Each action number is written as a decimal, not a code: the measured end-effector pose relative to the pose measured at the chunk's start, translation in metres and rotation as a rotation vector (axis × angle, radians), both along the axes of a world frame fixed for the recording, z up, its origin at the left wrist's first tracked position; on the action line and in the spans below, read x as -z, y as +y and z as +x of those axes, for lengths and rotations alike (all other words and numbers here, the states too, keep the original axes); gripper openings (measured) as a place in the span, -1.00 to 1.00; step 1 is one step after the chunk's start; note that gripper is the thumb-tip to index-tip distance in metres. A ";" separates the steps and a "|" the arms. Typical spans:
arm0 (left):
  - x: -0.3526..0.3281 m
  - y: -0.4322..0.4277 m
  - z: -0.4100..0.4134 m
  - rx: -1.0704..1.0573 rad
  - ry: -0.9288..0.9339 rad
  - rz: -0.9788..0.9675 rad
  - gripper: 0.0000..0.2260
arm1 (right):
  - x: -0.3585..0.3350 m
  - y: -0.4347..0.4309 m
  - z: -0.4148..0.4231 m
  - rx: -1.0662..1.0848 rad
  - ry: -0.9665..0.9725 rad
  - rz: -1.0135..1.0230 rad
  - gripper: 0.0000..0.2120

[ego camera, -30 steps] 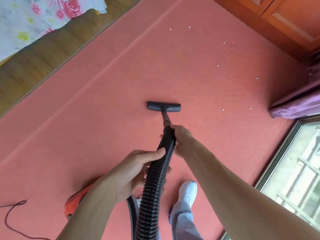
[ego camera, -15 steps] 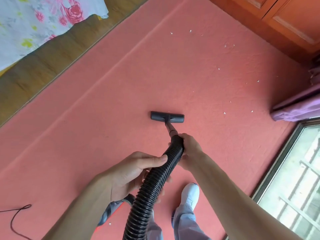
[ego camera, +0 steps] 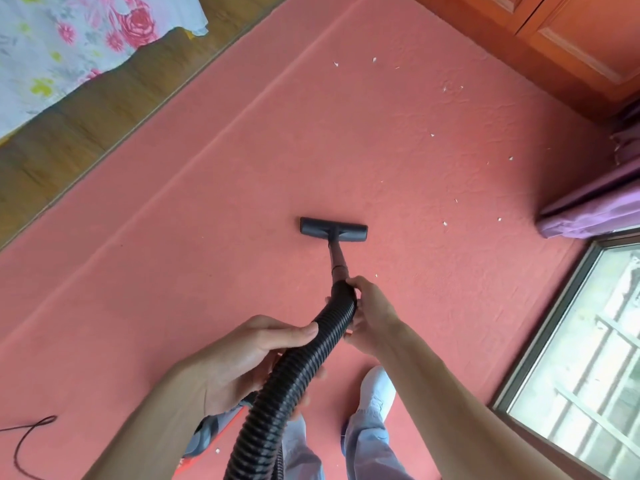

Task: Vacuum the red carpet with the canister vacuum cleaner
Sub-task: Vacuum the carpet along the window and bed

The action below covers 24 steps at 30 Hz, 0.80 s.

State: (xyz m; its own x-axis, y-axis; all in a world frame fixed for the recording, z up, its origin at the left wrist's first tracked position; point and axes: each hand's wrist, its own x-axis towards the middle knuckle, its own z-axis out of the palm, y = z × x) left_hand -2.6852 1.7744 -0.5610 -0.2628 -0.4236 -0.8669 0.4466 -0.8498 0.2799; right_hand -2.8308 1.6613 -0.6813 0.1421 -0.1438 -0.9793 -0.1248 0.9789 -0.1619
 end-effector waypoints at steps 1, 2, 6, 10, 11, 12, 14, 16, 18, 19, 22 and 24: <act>-0.001 0.002 0.002 0.013 0.014 -0.003 -0.63 | -0.002 0.003 -0.004 0.001 -0.017 0.009 -0.68; -0.002 0.003 0.005 0.015 0.023 -0.004 -0.65 | -0.003 0.004 -0.004 0.008 -0.034 0.013 -0.69; -0.001 -0.004 0.002 -0.074 -0.046 0.023 -0.66 | 0.008 -0.006 0.013 0.066 -0.064 -0.008 -0.60; 0.011 -0.023 -0.013 -0.196 -0.185 0.008 -0.62 | 0.021 -0.033 0.027 0.097 -0.039 -0.101 -0.42; 0.012 -0.029 -0.018 -0.217 -0.200 -0.003 -0.62 | 0.019 -0.040 0.026 0.114 -0.032 -0.132 -0.41; 0.012 -0.036 -0.022 -0.219 -0.205 -0.024 -0.63 | 0.016 -0.046 0.022 0.141 -0.037 -0.158 -0.44; 0.009 -0.050 -0.031 -0.172 -0.205 -0.090 -0.64 | 0.009 -0.058 0.007 0.207 -0.095 -0.196 -0.57; 0.001 -0.064 -0.040 -0.088 -0.190 -0.156 -0.63 | 0.001 -0.066 -0.016 0.282 -0.164 -0.216 -0.66; -0.006 -0.076 -0.047 0.016 -0.162 -0.199 -0.62 | -0.006 -0.070 -0.045 0.327 -0.208 -0.225 -0.67; -0.008 -0.082 -0.051 0.068 -0.153 -0.216 -0.62 | -0.010 -0.070 -0.058 0.342 -0.215 -0.234 -0.67; -0.012 -0.096 -0.063 0.183 -0.143 -0.243 -0.61 | -0.012 -0.073 -0.090 0.383 -0.151 -0.252 -0.67; -0.012 -0.106 -0.074 0.235 -0.146 -0.243 -0.63 | -0.008 -0.077 -0.108 0.414 -0.100 -0.271 -0.68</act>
State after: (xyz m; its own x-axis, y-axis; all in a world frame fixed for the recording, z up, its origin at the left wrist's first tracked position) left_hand -2.7588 1.6686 -0.5487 -0.2585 -0.5644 -0.7840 0.1873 -0.8254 0.5325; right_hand -2.9384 1.5848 -0.6738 0.1105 -0.4551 -0.8835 0.2946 0.8640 -0.4083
